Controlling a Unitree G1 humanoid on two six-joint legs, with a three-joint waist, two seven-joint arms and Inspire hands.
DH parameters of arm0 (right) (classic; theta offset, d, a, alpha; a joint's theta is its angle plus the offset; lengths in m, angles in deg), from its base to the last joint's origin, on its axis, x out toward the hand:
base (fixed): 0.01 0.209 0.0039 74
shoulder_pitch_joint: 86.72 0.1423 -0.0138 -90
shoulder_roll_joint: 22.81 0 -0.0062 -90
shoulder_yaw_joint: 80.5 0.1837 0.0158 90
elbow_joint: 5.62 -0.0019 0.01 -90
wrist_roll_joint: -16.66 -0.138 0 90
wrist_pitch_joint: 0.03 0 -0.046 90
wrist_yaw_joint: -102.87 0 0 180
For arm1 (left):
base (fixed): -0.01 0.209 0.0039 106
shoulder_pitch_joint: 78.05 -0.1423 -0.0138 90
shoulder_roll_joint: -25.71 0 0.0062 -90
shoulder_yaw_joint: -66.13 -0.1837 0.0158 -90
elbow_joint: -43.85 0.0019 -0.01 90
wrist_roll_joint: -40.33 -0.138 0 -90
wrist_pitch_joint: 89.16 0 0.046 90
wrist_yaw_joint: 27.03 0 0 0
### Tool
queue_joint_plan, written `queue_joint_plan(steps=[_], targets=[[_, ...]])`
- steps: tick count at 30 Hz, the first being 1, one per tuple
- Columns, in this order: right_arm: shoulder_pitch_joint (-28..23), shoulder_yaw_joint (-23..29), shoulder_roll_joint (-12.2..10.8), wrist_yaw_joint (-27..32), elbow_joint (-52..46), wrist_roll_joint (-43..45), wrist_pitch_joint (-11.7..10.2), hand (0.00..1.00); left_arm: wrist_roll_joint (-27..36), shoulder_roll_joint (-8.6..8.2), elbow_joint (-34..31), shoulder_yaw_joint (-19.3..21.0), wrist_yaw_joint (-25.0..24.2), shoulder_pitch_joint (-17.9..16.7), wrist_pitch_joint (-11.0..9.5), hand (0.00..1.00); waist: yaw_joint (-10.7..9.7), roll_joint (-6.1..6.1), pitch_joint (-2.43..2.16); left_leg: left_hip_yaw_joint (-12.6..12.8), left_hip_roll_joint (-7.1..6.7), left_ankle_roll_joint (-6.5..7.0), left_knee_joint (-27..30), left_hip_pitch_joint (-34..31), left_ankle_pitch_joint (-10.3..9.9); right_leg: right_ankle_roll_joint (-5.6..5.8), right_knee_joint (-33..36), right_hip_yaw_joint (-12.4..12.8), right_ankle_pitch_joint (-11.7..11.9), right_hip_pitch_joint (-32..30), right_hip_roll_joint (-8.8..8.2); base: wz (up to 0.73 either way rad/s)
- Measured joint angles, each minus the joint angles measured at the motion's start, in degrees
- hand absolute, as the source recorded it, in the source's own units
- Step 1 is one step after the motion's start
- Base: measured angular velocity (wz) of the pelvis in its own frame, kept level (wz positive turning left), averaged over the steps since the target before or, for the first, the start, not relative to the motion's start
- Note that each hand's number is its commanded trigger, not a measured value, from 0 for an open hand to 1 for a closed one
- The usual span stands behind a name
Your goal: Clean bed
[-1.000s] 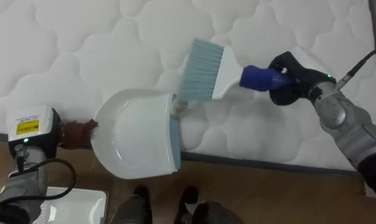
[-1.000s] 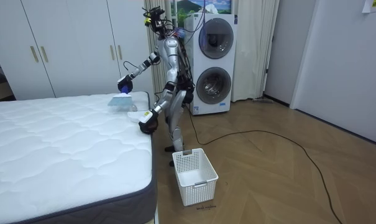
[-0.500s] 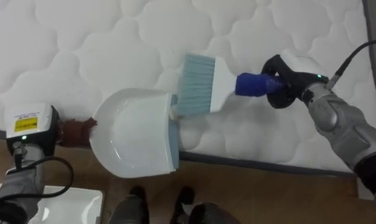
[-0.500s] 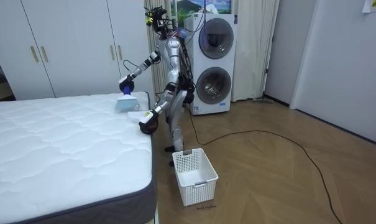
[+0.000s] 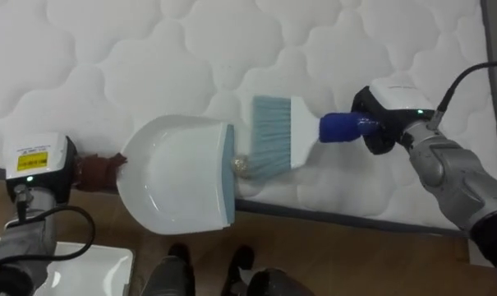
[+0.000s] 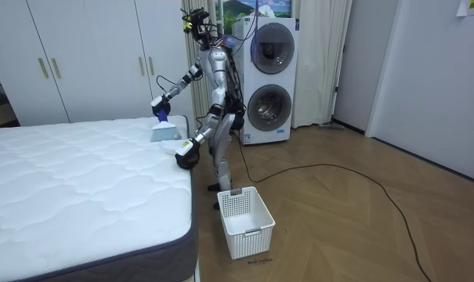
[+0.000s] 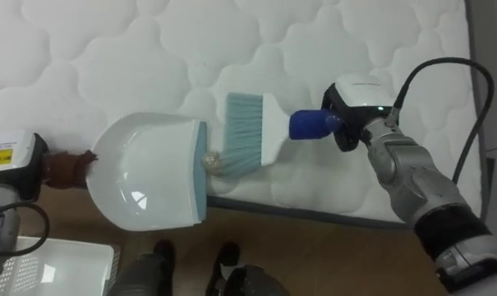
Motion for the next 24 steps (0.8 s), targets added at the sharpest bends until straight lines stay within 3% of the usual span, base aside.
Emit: queue_joint_plan(steps=[13, 19, 24], targets=[[-0.9, 0.0, 0.0, 0.1, -0.8, 7.1, 1.1, 1.00, -0.5, 0.08, -1.6, 0.0, -0.8, -0.1, 0.5, 1.00, 0.0, 0.02, -0.05, -1.3, -0.13, 0.01, 0.9, -0.4, 0.0, 0.13, -0.2, -0.7, 0.1, 0.6, 0.15, 0.03], [-2.1, -0.1, 0.0, 0.7, -1.4, 10.0, 1.3, 1.00, -0.5, 0.07, -1.8, -1.0, -1.5, 0.1, 0.9, 1.00, 0.2, 0.65, -0.35, -1.8, -0.05, 0.01, 1.0, -0.5, 0.0, 0.16, -1.0, -1.3, 0.4, 1.2, 0.36, 0.01], [-2.5, -0.5, 0.0, 0.9, -3.2, 13.9, 2.3, 1.00, -0.5, 0.05, -2.1, -1.2, -2.4, 0.1, 1.2, 1.00, 0.2, 1.31, -0.19, -1.8, -0.11, 0.01, 0.8, -0.4, 0.0, 0.21, -1.0, -1.3, 0.3, 1.1, 0.31, 0.00]])
